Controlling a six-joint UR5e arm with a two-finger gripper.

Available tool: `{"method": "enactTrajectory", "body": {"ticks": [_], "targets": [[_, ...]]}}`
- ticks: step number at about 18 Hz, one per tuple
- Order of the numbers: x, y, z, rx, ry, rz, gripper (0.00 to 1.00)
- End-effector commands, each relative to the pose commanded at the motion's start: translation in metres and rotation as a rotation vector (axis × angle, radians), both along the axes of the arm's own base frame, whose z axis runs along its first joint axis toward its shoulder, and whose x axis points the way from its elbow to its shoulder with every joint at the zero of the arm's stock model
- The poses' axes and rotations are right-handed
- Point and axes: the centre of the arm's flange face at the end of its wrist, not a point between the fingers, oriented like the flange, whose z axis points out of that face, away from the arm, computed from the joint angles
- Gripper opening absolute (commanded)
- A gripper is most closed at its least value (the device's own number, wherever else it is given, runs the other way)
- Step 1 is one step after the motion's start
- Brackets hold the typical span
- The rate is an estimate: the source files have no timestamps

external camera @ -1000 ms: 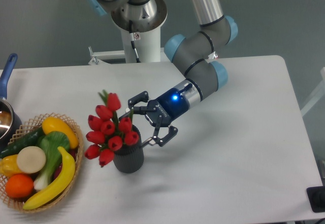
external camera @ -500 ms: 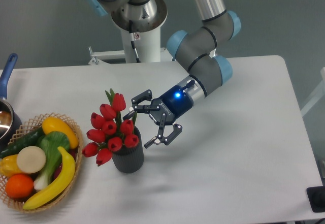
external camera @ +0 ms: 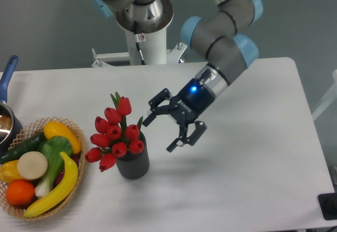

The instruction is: Insert the flowers into the vase

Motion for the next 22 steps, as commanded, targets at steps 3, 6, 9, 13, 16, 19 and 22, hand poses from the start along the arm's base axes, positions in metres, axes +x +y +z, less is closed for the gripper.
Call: {"method": "enactTrajectory", "body": {"ticks": [3, 6, 9, 13, 16, 19, 22], "targets": [[-0.011, -0.028, 0.023, -0.149, 0.126, 0.110, 1.00], [-0.015, -0.056, 0.049, -0.198, 0.204, 0.183, 1.00], [-0.018, -0.079, 0.086, -0.257, 0.255, 0.247, 1.00], [-0.026, -0.098, 0.111, -0.384, 0.319, 0.302, 1.00], [-0.031, -0.112, 0.128, -0.431, 0.361, 0.260, 1.00], [-0.042, -0.138, 0.131, -0.523, 0.423, 0.159, 1.00], [-0.044, -0.160, 0.129, -0.539, 0.427, 0.120, 1.00]]}}
